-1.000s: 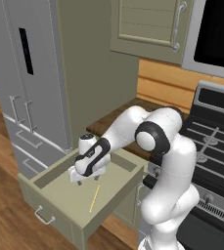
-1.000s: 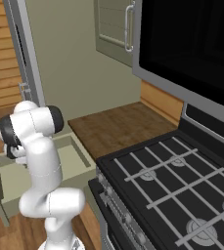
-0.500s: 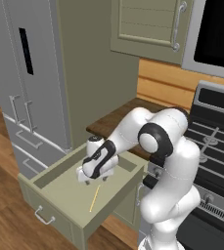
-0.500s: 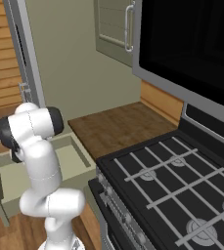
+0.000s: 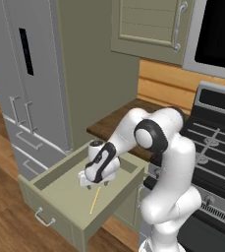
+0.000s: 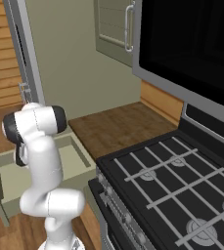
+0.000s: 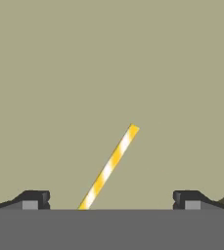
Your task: Take a straw from the drawer in front and place it inside the glass cup on the dining counter.
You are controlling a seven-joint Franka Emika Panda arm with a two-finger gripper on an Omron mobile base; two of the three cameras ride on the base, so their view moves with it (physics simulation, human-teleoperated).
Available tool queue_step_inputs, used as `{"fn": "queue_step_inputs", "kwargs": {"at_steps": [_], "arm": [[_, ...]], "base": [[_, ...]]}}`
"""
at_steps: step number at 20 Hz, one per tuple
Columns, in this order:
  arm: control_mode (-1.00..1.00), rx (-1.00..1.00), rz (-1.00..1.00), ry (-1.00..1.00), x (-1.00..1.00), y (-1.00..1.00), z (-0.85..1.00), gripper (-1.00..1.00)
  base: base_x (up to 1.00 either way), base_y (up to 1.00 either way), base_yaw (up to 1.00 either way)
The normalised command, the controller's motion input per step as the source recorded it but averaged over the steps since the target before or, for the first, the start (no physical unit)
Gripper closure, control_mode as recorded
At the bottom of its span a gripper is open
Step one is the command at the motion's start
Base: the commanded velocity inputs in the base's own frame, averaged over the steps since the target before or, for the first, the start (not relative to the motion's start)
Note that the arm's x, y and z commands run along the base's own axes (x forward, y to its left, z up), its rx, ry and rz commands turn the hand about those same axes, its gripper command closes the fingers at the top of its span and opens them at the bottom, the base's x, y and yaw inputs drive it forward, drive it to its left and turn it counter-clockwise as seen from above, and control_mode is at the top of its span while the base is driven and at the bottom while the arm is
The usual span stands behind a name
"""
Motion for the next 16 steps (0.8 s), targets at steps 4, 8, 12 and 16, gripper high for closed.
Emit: {"fn": "queue_step_inputs", "kwargs": {"at_steps": [4,8,12,16], "arm": [[-1.0,0.0,0.0,0.02,0.24,0.0,-0.34,-1.0],[-1.0,0.0,0.0,0.03,0.23,0.0,-0.3,-1.0],[-1.0,0.0,0.0,0.06,0.25,0.0,-0.29,-1.0],[-1.0,0.0,0.0,0.08,0.03,0.04,-0.27,-1.0]], "base": [[0.0,0.0,0.0],[0.0,0.0,0.0],[0.0,0.0,0.0],[0.0,0.0,0.0]]}}
